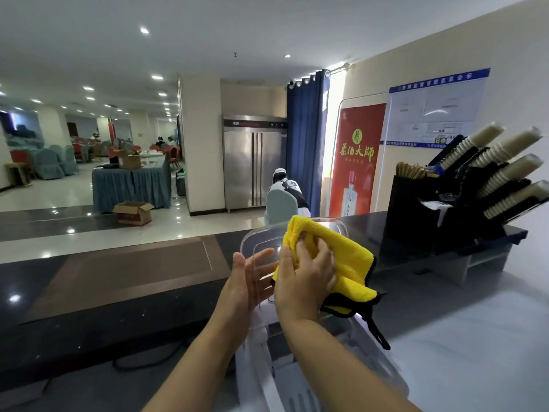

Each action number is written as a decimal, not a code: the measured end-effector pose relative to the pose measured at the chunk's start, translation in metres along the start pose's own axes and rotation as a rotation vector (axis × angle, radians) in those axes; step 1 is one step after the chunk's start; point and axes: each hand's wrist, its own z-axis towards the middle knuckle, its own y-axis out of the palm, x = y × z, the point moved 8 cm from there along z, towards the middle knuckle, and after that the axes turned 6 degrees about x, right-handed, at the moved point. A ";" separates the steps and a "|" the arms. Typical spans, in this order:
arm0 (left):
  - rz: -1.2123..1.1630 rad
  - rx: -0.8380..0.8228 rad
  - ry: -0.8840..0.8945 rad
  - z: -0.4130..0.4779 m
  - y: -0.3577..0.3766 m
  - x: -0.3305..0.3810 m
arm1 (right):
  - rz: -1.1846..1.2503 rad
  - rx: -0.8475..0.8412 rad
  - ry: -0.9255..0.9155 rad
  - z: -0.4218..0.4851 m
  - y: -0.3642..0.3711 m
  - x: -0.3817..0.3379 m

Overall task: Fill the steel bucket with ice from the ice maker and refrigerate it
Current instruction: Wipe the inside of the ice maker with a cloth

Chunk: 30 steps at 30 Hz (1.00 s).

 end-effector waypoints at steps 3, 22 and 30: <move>-0.046 0.017 -0.001 0.000 -0.001 -0.002 | -0.030 -0.027 -0.128 -0.013 0.001 -0.011; -0.219 0.035 -0.101 -0.006 0.002 -0.007 | -0.100 -0.255 -0.662 -0.053 -0.013 0.007; -0.071 0.093 -0.006 0.001 -0.003 -0.008 | -0.100 -0.227 -0.655 -0.023 -0.027 0.032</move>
